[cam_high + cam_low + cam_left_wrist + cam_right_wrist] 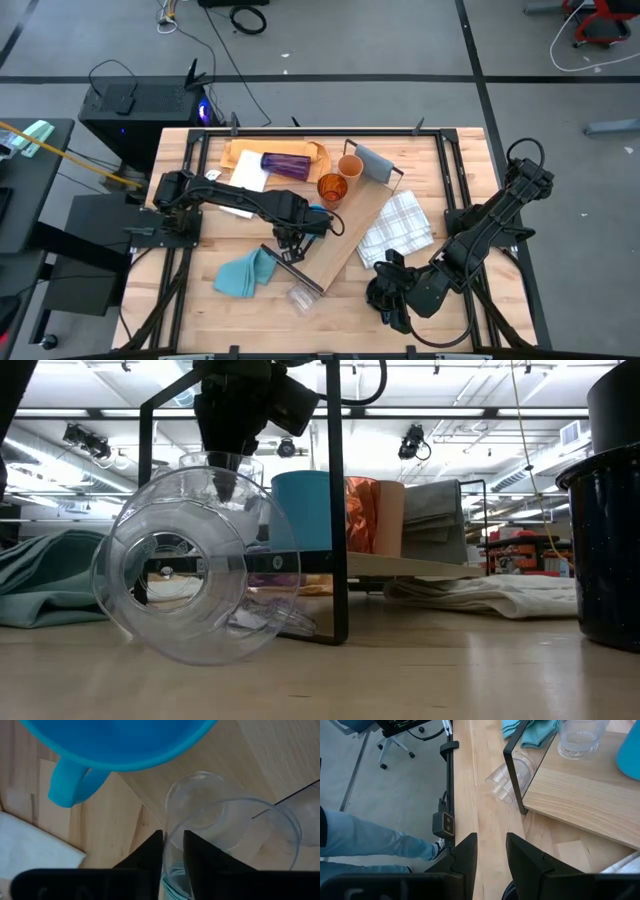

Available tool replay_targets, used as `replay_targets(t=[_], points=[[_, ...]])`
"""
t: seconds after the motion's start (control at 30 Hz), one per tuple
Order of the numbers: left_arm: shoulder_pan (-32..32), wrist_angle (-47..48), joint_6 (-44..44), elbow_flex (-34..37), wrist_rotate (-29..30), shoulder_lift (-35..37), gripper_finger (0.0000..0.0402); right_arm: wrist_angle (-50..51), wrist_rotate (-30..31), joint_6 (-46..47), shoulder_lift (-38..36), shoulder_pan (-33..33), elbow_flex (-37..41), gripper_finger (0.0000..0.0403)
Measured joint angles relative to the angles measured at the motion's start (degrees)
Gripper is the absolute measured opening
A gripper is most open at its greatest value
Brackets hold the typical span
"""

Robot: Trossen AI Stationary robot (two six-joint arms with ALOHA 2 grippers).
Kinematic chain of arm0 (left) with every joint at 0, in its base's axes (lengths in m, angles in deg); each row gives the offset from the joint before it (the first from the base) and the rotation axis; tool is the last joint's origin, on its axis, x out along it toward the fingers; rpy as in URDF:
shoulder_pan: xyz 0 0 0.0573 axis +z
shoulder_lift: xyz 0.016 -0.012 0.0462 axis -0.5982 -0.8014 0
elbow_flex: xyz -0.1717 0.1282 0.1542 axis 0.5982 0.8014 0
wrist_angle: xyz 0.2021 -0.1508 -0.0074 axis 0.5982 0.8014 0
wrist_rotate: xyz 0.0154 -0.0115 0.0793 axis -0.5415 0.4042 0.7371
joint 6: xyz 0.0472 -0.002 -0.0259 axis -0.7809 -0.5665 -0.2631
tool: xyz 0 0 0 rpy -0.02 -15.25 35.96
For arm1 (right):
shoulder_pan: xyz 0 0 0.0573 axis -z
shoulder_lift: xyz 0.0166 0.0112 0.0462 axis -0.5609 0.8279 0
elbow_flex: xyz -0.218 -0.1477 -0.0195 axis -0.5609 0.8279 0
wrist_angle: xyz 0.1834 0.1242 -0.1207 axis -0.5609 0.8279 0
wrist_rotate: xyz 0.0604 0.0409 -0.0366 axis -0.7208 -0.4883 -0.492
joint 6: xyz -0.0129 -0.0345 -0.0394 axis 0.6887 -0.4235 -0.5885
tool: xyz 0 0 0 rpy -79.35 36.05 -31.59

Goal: Stack small to large cups/mugs on shelf
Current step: Put the left transparent mug on the shelf, then put the violet glass on the shelf

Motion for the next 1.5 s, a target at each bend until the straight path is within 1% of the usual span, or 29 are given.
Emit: replay_targets(t=[0.23, 0.47, 0.63, 0.9, 1.03, 1.13, 1.4, 1.5], points=[[0.02, -0.33, 0.00, -0.05, -0.02, 0.34, 0.0133, 0.00, 0.00, 0.00, 0.00, 0.00, 0.00, 0.0111], [0.46, 0.47, 0.57, -0.17, -0.09, 3.26, 0.0170, 0.07, 0.00, -0.13, 0.00, -0.01, 0.00, 0.0111], [0.52, 0.47, 0.61, -0.20, -0.05, 5.14, 0.0180, 0.46, 0.00, -0.13, 0.02, 0.00, 0.02, 0.0111], [0.57, 0.77, 1.06, -0.79, -0.04, 7.95, 0.0178, 0.42, 0.00, -0.13, 0.02, 0.00, 0.02, 0.0111], [0.46, 0.50, 1.05, -4.93, 0.01, 8.72, 0.0183, 0.48, -0.02, -0.10, 0.00, -0.01, 0.02, 0.0111], [0.46, 0.37, 0.63, -10.32, 0.79, 8.72, 0.0182, 0.46, -0.02, -0.10, 0.00, 0.00, 0.02, 0.0111], [0.39, 0.76, -2.17, -27.48, 9.50, 8.81, 0.0179, 0.39, 0.01, 0.04, 0.00, 0.00, 0.02, 0.0111], [0.39, 1.86, -4.18, -33.20, 13.32, 8.81, 0.0180, 0.39, 1.47, -0.11, 0.00, 0.43, 0.02, 0.0111]])
